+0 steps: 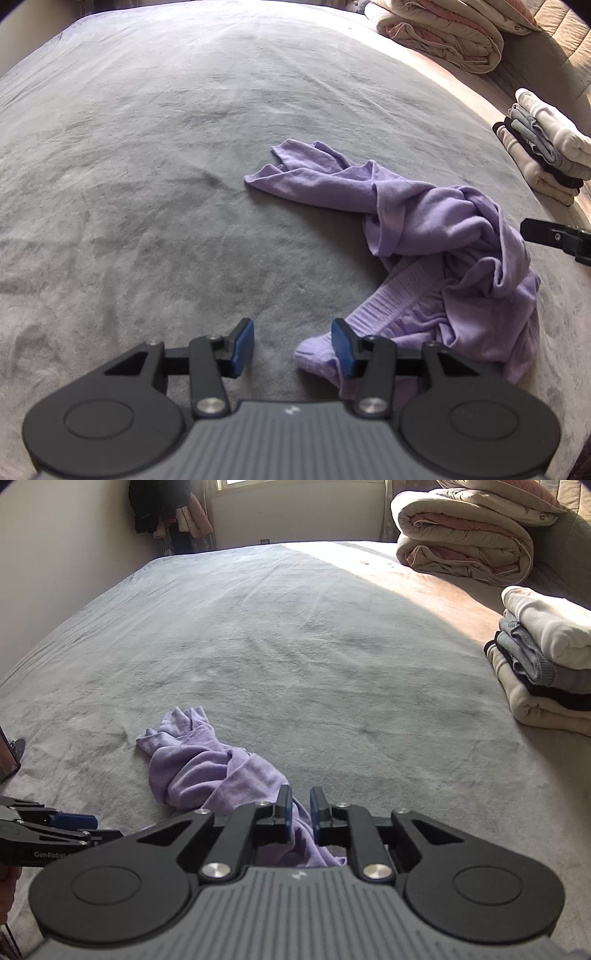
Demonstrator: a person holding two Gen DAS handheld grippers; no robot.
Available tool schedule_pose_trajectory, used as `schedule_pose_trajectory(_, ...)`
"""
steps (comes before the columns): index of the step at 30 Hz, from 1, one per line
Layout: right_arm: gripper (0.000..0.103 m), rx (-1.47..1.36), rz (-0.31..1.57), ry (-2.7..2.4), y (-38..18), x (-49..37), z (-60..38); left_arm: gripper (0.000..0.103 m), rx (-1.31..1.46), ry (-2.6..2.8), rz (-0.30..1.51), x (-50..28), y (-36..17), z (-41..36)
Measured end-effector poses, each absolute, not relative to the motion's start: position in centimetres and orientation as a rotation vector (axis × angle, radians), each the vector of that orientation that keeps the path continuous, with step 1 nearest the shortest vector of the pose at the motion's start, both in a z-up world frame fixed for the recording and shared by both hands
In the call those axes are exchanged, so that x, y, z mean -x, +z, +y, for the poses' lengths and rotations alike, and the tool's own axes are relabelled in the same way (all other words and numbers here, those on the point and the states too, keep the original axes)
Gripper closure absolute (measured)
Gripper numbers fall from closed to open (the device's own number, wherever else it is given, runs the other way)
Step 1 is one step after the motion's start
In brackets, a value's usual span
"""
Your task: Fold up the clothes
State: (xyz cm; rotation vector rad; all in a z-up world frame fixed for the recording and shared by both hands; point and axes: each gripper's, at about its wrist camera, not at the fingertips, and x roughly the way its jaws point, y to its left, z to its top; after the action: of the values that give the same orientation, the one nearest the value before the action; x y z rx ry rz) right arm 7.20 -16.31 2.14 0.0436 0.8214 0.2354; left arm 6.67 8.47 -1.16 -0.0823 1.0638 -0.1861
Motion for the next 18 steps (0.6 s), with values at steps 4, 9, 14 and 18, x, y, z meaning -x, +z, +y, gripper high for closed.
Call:
schedule_pose_trajectory(4,0.04,-0.035,0.785,0.318,2.3,-7.0,-14.1,0.055,0.131,-0.218,1.081,-6.0,-1.2,9.1)
schedule_pose_trajectory(9,0.04,-0.046,0.792,0.47,2.1,-7.2,-11.0,0.055,0.201,-0.265,1.1,-4.6,-1.6,10.7)
schedule_pose_trajectory(14,0.04,-0.094,0.938,0.451,-0.1,-8.8,-8.9,0.055,0.314,-0.293,1.117,-3.8,-2.1,12.6)
schedule_pose_trajectory(18,0.04,-0.087,0.972,0.345,-1.3,-9.6,-9.0,0.055,0.447,-0.304,1.126,-4.1,-2.7,14.0)
